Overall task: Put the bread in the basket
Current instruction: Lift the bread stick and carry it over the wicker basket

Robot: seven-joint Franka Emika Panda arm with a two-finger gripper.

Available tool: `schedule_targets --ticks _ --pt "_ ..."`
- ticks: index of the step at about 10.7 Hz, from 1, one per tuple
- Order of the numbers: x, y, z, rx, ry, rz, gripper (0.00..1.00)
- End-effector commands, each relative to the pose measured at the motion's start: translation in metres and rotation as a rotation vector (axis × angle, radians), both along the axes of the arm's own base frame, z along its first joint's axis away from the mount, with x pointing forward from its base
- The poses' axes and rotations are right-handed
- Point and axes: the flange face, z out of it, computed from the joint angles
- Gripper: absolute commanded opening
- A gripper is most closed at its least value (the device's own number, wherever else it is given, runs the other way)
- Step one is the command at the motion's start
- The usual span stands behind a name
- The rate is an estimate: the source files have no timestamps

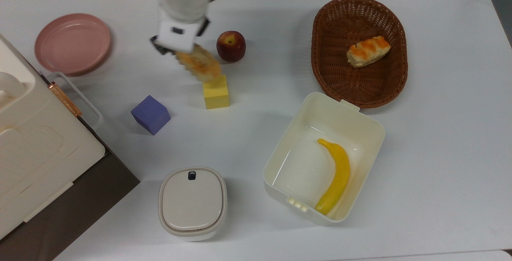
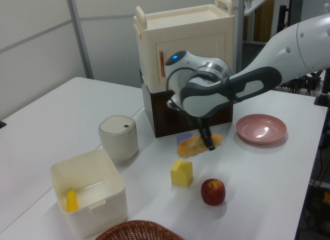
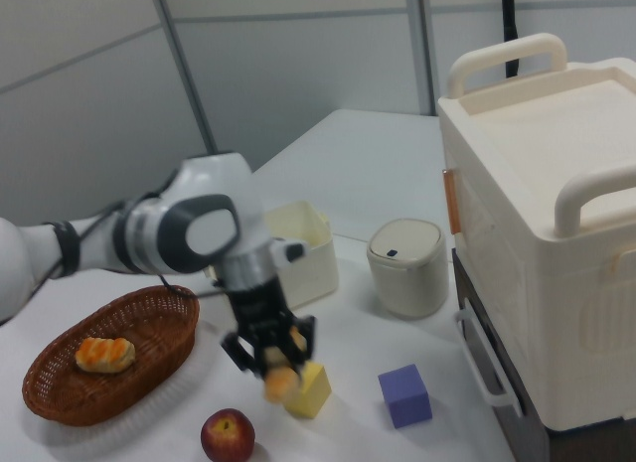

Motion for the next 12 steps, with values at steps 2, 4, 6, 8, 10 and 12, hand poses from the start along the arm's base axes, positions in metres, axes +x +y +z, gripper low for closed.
schedule_targets --ticks 2,4,6,8,10,12 --pt "-0.004 0.143 0.027 0.074 -0.080 -0.107 0.46" --pt "-0.024 0.221 0.032 0.121 -0.080 -0.140 0.49" --pt "-0.051 0.285 0.032 0.127 -0.084 -0.134 0.59" --pt "-0.075 0.332 0.026 0.123 -0.080 -0.105 0.58" --pt "-0.088 0.357 0.014 0.111 -0.069 -0.092 1.00" --pt "-0.088 0.357 0.018 0.106 -0.079 -0.122 1.00"
